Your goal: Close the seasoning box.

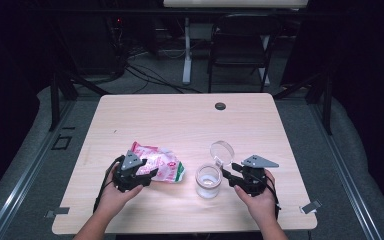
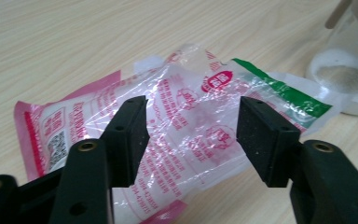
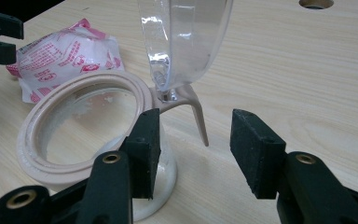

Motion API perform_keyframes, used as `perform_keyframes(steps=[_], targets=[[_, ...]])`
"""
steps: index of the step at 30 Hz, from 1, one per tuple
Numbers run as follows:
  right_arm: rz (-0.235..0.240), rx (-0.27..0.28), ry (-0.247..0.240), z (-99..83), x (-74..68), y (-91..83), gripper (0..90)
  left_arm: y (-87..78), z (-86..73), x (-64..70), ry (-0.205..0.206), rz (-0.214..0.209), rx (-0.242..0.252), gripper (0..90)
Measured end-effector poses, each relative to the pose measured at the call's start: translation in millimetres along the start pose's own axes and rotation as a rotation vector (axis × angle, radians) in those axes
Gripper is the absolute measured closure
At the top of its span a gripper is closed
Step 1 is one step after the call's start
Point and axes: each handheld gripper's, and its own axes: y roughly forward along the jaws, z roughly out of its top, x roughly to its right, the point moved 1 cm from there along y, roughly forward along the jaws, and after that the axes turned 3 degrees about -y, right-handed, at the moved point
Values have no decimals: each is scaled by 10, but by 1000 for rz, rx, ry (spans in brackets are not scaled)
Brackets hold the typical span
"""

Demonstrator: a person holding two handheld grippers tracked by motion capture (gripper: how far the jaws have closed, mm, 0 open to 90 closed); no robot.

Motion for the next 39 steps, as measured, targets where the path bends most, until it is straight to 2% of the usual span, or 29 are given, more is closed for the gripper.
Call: perform_keyframes(steps=[2, 5, 10, 11, 14, 15, 16, 17, 18, 19, 24, 28, 32, 36, 37, 39], targets=[[0, 0, -1, 1, 2, 0, 526, 12, 3, 33, 14, -1, 1, 426], [4, 5, 6, -1, 2, 0, 525, 28, 3, 90, 28, -37, -15, 418], [5, 7, 9, 1, 3, 5, 524, 73, -2, 192, 65, -59, -27, 378], [5, 3, 5, -1, 1, 0, 524, 92, -3, 246, 86, -66, -33, 374], [4, 0, 3, -4, 2, -2, 524, 115, 2, 317, 106, -62, -32, 374], [4, 4, 7, -7, 2, -1, 524, 139, 2, 390, 136, -59, -36, 374], [4, 4, 7, -7, 2, -1, 524, 139, 2, 390, 136, -59, -36, 374], [2, 5, 8, -9, 4, -7, 524, 167, -5, 447, 169, -60, -45, 374], [2, 5, 8, -9, 4, -7, 524, 167, -5, 447, 169, -60, -45, 374], [2, 1, 4, -13, 10, -14, 524, 203, -12, 478, 187, -59, -59, 372], [2, -7, 0, -38, 3, -19, 523, 268, -20, 515, 177, -62, -58, 339], [-1, -11, -1, -53, -7, -36, 523, 283, 2, 546, 176, -82, -51, 337], [-13, -11, 0, -79, 4, -78, 522, 313, 33, 613, 205, -94, -53, 337], [-24, -6, 10, -107, 32, -126, 521, 394, 31, 659, 237, -69, -72, 337], [-29, -4, 19, -121, 40, -148, 520, 432, 25, 658, 261, -60, -82, 337], [-31, -3, 18, -131, 46, -160, 519, 456, 18, 659, 267, -55, -89, 337]])
